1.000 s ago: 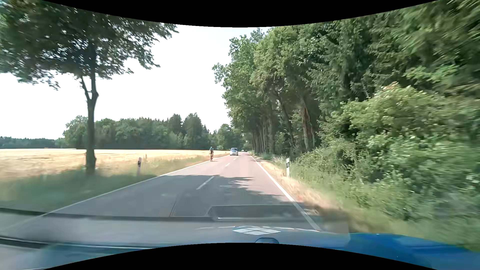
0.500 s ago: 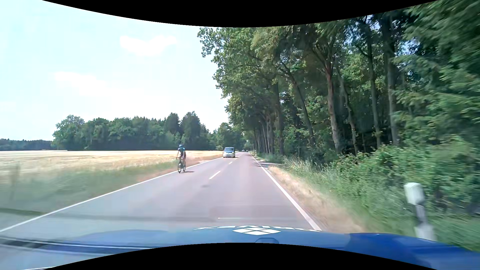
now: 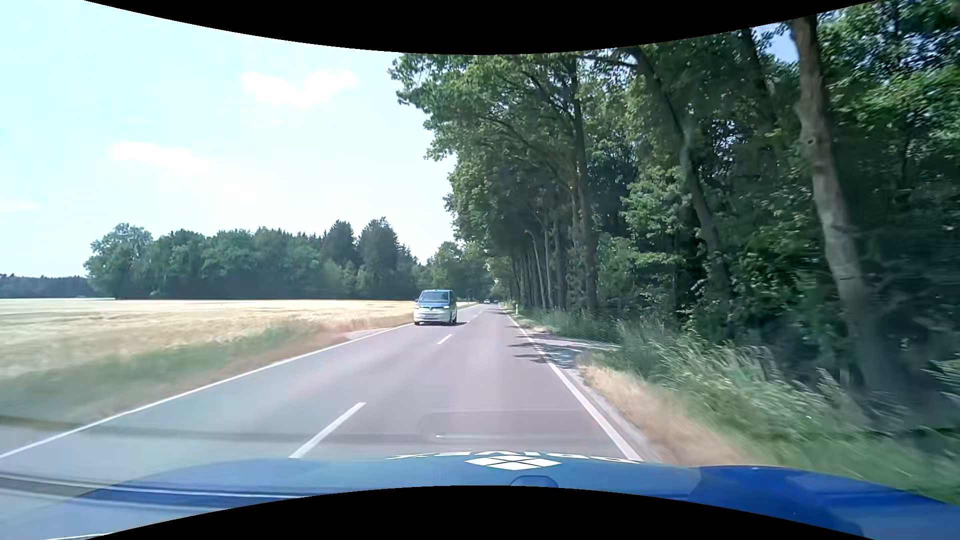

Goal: Follow the waypoints while adhering to traffic rules and regulations

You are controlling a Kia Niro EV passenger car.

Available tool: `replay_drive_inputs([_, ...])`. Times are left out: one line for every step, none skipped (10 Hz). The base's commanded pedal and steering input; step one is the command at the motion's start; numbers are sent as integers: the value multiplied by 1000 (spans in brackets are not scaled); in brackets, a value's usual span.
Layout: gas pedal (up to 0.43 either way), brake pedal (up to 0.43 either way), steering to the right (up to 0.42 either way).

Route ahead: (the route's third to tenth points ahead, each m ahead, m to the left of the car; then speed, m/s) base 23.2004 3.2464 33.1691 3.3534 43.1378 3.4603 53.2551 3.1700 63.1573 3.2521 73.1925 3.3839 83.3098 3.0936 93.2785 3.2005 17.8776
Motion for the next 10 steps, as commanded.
replay_drive_inputs([197, 0, 0])
replay_drive_inputs([197, 0, 0])
replay_drive_inputs([197, 0, 0])
replay_drive_inputs([197, 0, 0])
replay_drive_inputs([209, 0, 2])
replay_drive_inputs([209, 0, 2])
replay_drive_inputs([209, 0, 2])
replay_drive_inputs([209, 0, 2])
replay_drive_inputs([209, 0, 1])
replay_drive_inputs([209, 0, 2])
